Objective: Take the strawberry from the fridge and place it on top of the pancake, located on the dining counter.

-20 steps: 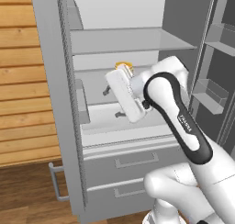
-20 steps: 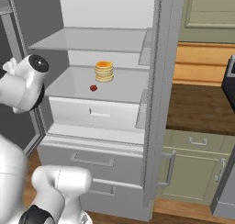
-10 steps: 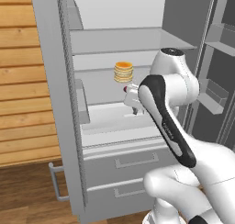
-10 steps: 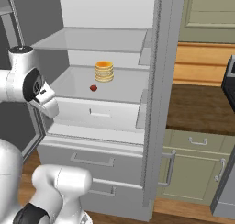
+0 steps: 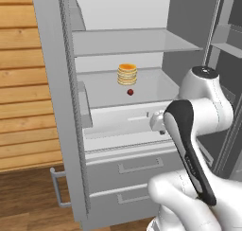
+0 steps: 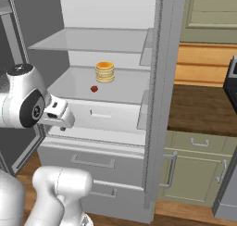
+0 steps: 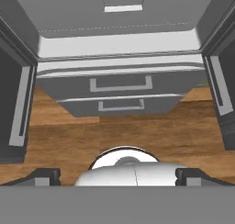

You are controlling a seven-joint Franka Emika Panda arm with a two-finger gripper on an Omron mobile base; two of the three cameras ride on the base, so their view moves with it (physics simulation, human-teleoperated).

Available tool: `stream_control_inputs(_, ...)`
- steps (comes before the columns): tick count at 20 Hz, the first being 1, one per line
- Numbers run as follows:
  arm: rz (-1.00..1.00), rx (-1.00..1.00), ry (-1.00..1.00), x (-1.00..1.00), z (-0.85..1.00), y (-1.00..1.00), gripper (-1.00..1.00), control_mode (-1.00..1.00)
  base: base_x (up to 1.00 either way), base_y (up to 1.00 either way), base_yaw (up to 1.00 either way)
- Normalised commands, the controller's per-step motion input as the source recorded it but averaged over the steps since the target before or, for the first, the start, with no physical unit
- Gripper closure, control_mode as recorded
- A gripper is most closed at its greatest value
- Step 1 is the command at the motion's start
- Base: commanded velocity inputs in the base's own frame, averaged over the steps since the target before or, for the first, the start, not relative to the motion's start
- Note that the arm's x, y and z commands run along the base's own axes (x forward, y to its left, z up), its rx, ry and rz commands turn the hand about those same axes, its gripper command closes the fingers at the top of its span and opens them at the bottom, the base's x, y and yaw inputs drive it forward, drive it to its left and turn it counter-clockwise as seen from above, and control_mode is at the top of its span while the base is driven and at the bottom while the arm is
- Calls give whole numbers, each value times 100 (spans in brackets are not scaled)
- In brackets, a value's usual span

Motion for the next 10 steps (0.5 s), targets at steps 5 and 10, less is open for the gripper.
stream_control_inputs(5, 8, 0, 0, -11, -42, -25, -100, -100, 0, 0, 0)
stream_control_inputs(10, -4, 0, 0, -4, -41, 0, -100, -100, 0, 0, 0)
